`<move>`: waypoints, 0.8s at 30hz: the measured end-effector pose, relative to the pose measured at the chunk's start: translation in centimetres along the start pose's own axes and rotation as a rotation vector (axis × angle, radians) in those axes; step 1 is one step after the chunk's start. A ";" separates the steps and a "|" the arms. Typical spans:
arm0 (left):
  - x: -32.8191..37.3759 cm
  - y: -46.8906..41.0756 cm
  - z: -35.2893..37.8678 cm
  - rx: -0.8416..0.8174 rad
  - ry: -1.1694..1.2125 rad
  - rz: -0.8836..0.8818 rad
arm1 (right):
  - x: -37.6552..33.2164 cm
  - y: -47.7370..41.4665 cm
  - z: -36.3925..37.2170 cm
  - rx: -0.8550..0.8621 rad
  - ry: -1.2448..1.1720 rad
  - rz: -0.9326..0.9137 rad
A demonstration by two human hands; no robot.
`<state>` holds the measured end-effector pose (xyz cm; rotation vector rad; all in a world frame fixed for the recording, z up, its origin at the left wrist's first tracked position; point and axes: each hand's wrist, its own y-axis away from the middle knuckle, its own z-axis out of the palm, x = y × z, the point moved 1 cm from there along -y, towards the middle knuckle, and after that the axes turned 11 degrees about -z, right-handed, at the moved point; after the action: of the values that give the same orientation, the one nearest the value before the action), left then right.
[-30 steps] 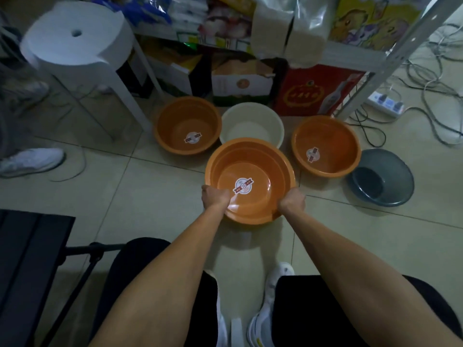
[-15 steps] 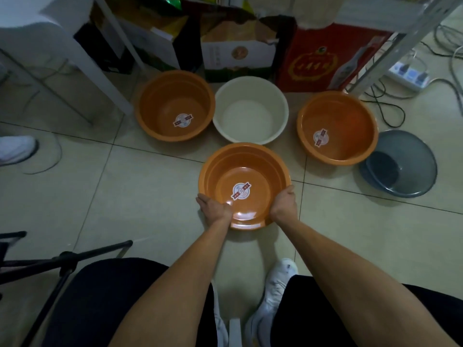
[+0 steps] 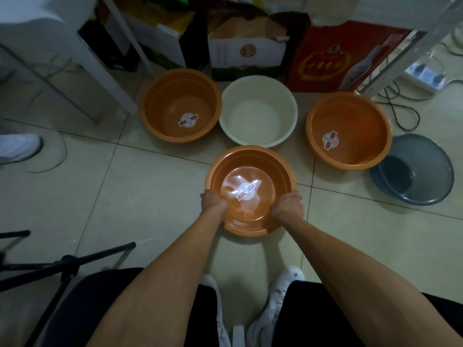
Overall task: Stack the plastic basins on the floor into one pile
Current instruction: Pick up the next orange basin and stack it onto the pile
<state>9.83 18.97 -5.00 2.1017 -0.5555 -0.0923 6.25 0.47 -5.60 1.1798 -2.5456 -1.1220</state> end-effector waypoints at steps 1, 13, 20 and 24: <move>1.1 0.6 -1.2 0.000 -0.008 0.033 | -0.9 0.1 -0.5 0.004 0.036 -0.019; 10.3 -8.0 -10.1 -0.124 0.668 0.035 | -18.7 -3.9 -0.6 -0.145 0.009 -0.610; 8.4 -17.0 -12.0 -0.253 0.967 -0.060 | -23.8 -8.2 3.5 -0.328 -0.292 -0.619; 8.6 -17.8 -12.6 -0.301 1.056 -0.022 | -25.0 -8.3 3.4 -0.372 -0.477 -0.543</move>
<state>27.24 33.44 -11.08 1.5668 0.1249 0.8243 27.25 16.44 -8.85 1.7039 -2.1743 -2.1130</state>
